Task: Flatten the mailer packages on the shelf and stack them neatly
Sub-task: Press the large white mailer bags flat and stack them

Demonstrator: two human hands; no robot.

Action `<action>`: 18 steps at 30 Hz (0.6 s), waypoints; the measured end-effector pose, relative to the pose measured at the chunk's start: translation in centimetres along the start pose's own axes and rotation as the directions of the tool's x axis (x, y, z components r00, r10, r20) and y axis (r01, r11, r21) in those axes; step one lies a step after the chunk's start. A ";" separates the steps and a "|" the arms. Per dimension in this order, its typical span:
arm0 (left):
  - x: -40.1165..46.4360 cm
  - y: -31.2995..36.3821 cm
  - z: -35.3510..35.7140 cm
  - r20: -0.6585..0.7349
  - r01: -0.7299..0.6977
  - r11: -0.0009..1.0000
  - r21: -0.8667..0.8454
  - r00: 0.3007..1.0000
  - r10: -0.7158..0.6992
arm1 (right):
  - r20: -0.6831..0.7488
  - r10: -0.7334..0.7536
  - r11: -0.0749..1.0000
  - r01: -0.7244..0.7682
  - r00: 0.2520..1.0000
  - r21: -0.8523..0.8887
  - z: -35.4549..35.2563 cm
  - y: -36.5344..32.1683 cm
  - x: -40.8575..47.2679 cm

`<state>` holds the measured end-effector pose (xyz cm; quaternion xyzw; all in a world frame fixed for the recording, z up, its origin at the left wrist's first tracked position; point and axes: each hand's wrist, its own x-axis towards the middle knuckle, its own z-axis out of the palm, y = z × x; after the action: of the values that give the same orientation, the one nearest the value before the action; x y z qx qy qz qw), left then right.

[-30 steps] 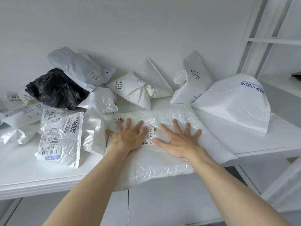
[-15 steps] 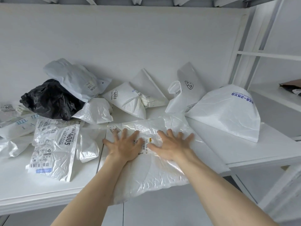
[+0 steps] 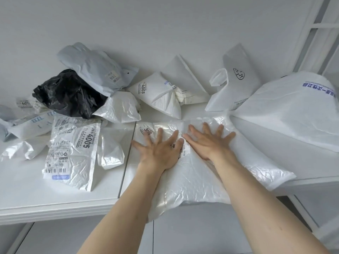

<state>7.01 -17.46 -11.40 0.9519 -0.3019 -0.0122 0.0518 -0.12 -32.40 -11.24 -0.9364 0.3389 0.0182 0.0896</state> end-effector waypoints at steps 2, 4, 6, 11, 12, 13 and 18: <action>0.2 0.5 0.5 0.011 0.009 1.000 0.029 1.000 -0.009 | 0.009 -0.004 1.000 0.004 1.000 -0.013 0.5 -0.5 0.1; 0.2 1.1 0.7 0.005 0.012 0.998 0.059 1.000 -0.013 | -0.024 -0.001 1.000 0.000 1.000 -0.030 0.9 -1.3 0.0; 0.3 1.6 0.7 0.001 0.012 0.997 0.075 1.000 -0.012 | -0.052 0.004 1.000 -0.006 0.999 -0.028 1.1 -1.9 0.2; -0.2 1.8 1.2 0.020 0.005 0.995 0.102 1.000 -0.007 | -0.017 0.005 1.000 -0.005 1.000 0.005 1.8 -1.9 -0.1; -0.3 1.8 1.0 0.022 0.002 0.995 0.103 1.000 -0.005 | -0.013 0.001 1.000 0.000 1.000 0.012 1.5 -2.0 -0.2; -0.4 1.8 0.8 0.028 -0.006 0.995 0.103 1.000 0.003 | -0.010 -0.006 1.000 0.007 1.000 0.019 1.4 -2.0 -0.4; -0.5 -1.5 -0.7 0.090 -0.043 0.999 0.018 0.995 0.042 | -0.037 -0.032 0.999 0.032 0.999 0.004 0.0 0.9 -1.6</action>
<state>7.49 -15.91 -10.86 0.9442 -0.3241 -0.0507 0.0289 -1.94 -32.07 -11.21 -0.9416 0.3255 -0.0011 0.0856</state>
